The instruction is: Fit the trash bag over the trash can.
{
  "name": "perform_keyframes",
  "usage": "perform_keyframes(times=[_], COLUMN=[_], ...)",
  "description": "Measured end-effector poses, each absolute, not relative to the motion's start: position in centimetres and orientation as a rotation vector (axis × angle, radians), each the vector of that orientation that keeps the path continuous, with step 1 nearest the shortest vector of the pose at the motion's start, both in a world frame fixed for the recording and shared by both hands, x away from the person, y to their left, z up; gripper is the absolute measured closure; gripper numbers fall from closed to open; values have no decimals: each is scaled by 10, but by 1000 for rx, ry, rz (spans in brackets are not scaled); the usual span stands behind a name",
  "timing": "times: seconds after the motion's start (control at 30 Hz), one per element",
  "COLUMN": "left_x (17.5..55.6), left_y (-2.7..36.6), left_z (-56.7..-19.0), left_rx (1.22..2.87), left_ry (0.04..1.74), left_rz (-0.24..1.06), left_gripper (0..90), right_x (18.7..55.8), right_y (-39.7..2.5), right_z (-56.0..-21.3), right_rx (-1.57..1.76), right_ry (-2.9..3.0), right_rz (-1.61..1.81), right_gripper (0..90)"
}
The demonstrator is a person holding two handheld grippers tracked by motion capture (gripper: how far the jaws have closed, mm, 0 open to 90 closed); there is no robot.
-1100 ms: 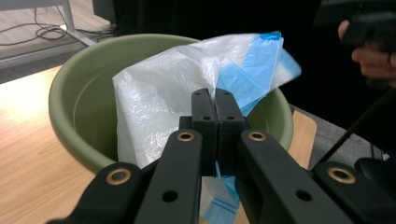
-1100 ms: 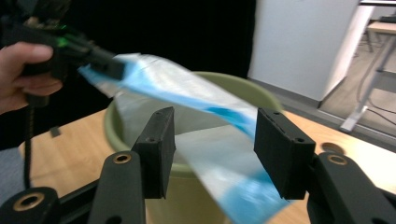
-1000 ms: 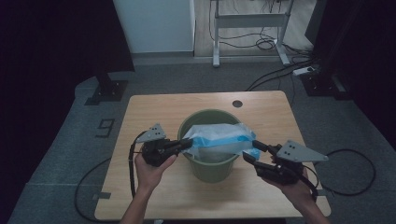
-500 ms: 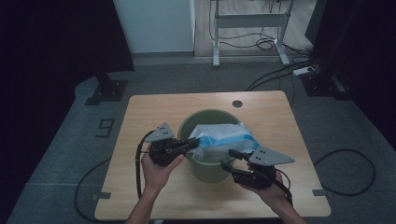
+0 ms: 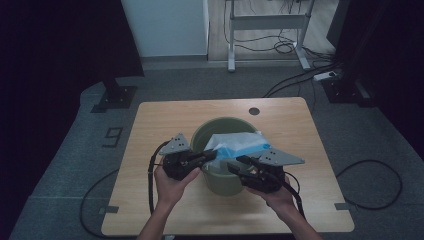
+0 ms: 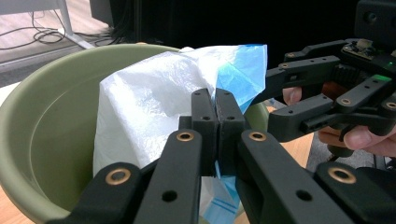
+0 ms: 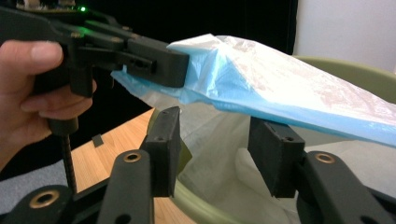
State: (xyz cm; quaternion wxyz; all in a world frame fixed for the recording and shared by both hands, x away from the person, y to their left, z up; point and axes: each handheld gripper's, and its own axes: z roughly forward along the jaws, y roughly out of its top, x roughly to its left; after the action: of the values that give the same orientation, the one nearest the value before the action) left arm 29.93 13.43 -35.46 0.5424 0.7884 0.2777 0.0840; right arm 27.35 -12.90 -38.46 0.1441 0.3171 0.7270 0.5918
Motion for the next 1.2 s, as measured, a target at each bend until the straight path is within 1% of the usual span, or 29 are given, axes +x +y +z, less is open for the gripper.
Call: perform_keyframes(times=[0.17, 0.37, 0.47, 0.63, 0.73, 1.1, 1.2], left_x=[299, 298, 298, 299, 299, 300, 299], left_y=[133, 133, 132, 132, 133, 139, 140], left_z=[-355, -355, -355, -355, -354, -352, -350], left_rx=[1871, 1869, 1869, 1858, 1845, 1808, 1804], left_ry=[655, 648, 644, 638, 637, 629, 622], left_rz=[195, 190, 182, 173, 164, 133, 136], left_gripper=[889, 889, 889, 888, 889, 883, 862], right_x=[279, 281, 282, 283, 283, 281, 280], right_y=[-128, -129, -130, -131, -131, -132, -132], right_z=[-384, -383, -382, -381, -381, -380, -381], right_rx=[937, 925, 916, 908, 897, 867, 859], right_ry=[2079, 2055, 2040, 2037, 2037, 2044, 2055], right_rz=[1740, 1767, 1793, 1798, 1786, 1763, 1739], right_gripper=[594, 709, 748, 851, 889, 894, 894])
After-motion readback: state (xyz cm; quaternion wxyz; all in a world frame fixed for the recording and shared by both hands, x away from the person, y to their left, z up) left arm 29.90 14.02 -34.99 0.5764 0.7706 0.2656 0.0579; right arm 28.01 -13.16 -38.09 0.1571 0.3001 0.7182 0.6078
